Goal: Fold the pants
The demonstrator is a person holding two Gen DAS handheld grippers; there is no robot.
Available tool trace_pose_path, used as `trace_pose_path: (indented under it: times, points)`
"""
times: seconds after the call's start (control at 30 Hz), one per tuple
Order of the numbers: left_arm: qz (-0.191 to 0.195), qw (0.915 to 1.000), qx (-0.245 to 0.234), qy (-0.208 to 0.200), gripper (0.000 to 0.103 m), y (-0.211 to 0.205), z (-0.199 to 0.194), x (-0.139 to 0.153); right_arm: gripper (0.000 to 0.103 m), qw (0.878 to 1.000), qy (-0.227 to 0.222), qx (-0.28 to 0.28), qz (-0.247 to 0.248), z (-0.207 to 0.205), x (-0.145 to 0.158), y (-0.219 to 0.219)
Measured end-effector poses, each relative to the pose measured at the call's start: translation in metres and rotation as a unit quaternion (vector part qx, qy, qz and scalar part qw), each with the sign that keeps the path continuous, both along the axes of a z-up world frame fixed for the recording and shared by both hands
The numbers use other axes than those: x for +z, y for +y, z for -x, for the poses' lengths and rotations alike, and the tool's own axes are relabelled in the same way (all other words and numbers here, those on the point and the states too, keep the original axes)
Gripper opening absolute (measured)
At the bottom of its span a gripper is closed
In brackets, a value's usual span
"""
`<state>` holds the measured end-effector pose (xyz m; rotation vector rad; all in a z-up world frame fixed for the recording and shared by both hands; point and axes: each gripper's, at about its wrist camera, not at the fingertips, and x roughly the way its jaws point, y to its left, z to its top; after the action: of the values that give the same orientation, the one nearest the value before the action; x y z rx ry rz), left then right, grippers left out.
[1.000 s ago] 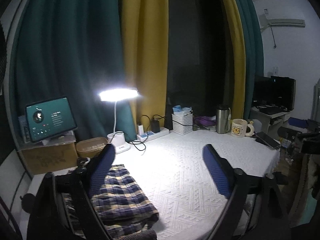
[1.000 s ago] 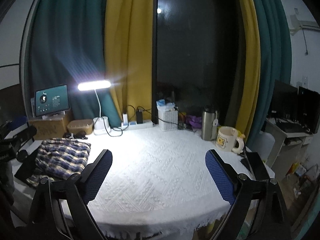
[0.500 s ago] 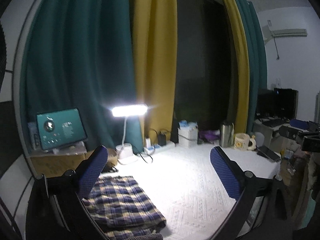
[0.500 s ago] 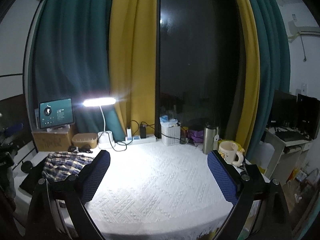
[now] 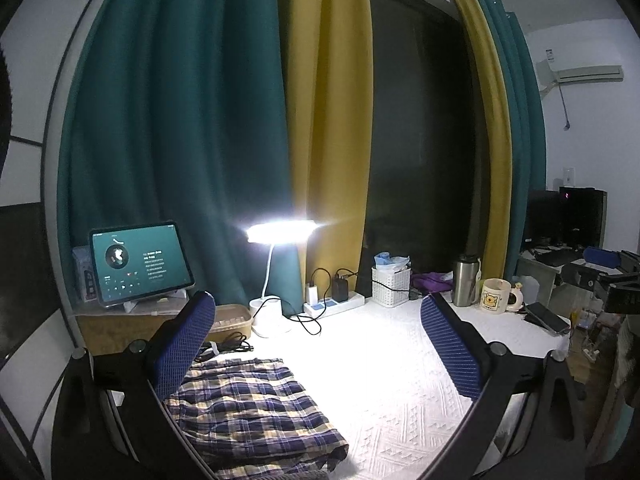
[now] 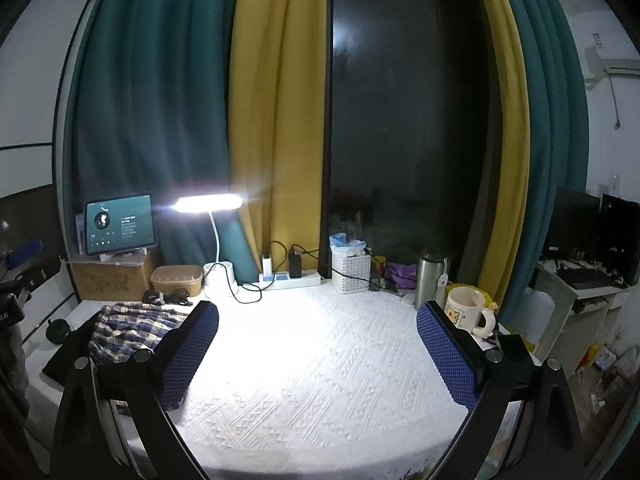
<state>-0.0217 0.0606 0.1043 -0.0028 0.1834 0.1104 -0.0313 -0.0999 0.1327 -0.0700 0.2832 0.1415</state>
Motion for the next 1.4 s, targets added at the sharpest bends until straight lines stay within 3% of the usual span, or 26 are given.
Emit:
trace_pose_path:
  times: [1.4]
  points:
    - [0.003,0.9999,-0.004,0.016,0.102,-0.0061,-0.0019,-0.0075,0.1,1.0,0.008,-0.007,-0.006,-0.0007,-0.0105,-0.0019]
